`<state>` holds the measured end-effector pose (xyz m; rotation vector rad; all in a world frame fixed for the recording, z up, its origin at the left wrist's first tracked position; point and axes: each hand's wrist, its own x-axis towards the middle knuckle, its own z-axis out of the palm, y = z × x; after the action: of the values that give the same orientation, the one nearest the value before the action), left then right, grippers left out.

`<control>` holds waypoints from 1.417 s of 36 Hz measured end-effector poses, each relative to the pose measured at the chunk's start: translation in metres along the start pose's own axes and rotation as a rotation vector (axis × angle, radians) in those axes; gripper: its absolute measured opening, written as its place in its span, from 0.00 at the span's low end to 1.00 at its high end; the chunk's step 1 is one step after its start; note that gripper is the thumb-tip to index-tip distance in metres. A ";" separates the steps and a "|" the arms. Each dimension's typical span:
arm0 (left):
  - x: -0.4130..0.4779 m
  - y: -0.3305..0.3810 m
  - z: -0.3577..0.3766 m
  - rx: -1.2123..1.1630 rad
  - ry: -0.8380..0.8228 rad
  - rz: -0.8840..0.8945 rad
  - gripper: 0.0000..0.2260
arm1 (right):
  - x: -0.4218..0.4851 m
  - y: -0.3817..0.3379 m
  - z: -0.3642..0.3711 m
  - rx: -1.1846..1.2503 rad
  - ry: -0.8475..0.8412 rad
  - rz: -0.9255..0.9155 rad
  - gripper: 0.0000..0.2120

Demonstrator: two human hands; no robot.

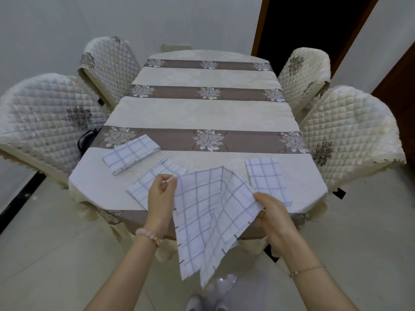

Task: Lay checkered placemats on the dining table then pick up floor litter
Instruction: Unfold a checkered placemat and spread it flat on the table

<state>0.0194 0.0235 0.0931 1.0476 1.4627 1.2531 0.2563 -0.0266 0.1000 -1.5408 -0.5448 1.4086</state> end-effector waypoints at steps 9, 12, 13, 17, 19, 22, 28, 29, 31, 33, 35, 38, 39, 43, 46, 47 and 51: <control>0.044 -0.006 -0.029 0.045 0.119 -0.003 0.08 | 0.045 -0.018 -0.013 -0.148 0.101 -0.052 0.06; 0.063 -0.011 -0.034 0.076 0.153 -0.015 0.09 | 0.062 -0.023 -0.017 -0.222 0.159 -0.112 0.09; 0.069 -0.013 -0.035 0.098 0.150 -0.019 0.09 | 0.068 -0.025 -0.018 -0.246 0.163 -0.120 0.09; 0.092 -0.023 -0.032 0.163 0.133 -0.054 0.09 | 0.093 -0.028 -0.018 -0.316 0.172 -0.084 0.13; 0.103 -0.030 -0.029 0.161 0.153 -0.097 0.09 | 0.103 -0.026 -0.017 -0.306 0.170 -0.031 0.16; 0.117 -0.044 -0.027 0.171 0.213 -0.169 0.06 | 0.110 -0.021 -0.018 -0.256 0.124 0.054 0.13; 0.126 -0.062 -0.031 0.180 0.384 -0.315 0.12 | 0.098 0.003 -0.023 -0.364 0.046 0.119 0.12; 0.127 -0.065 -0.032 0.178 0.393 -0.325 0.12 | 0.094 0.007 -0.023 -0.416 0.026 0.116 0.14; 0.127 -0.068 -0.033 0.183 0.397 -0.337 0.13 | 0.086 0.014 -0.021 -0.562 -0.024 0.115 0.17; 0.126 -0.071 -0.035 0.203 0.393 -0.344 0.11 | 0.079 0.019 -0.018 -0.645 -0.041 0.114 0.18; 0.125 -0.073 -0.038 0.232 0.392 -0.352 0.12 | 0.074 0.023 -0.016 -0.651 -0.048 0.119 0.16; 0.125 -0.071 -0.041 0.268 0.411 -0.367 0.14 | 0.066 0.028 -0.017 -0.648 -0.048 0.121 0.09; 0.124 -0.070 -0.042 0.280 0.423 -0.362 0.14 | 0.064 0.031 -0.019 -0.645 -0.047 0.115 0.07; 0.109 -0.057 -0.039 0.379 0.429 -0.238 0.10 | 0.055 0.039 -0.028 -0.609 -0.041 0.117 0.05; 0.092 -0.044 -0.033 0.656 0.418 -0.006 0.14 | 0.052 0.042 -0.033 -0.555 -0.012 0.112 0.05; 0.085 -0.041 -0.029 0.728 0.387 0.072 0.15 | 0.052 0.043 -0.034 -0.531 -0.009 0.107 0.07; 0.038 -0.031 0.005 0.615 -0.019 0.155 0.12 | 0.048 0.047 -0.029 -0.423 -0.033 0.102 0.09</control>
<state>0.0142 0.0577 0.0577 1.5940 1.8323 0.9000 0.2827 -0.0186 0.0325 -1.9027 -0.8349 1.4608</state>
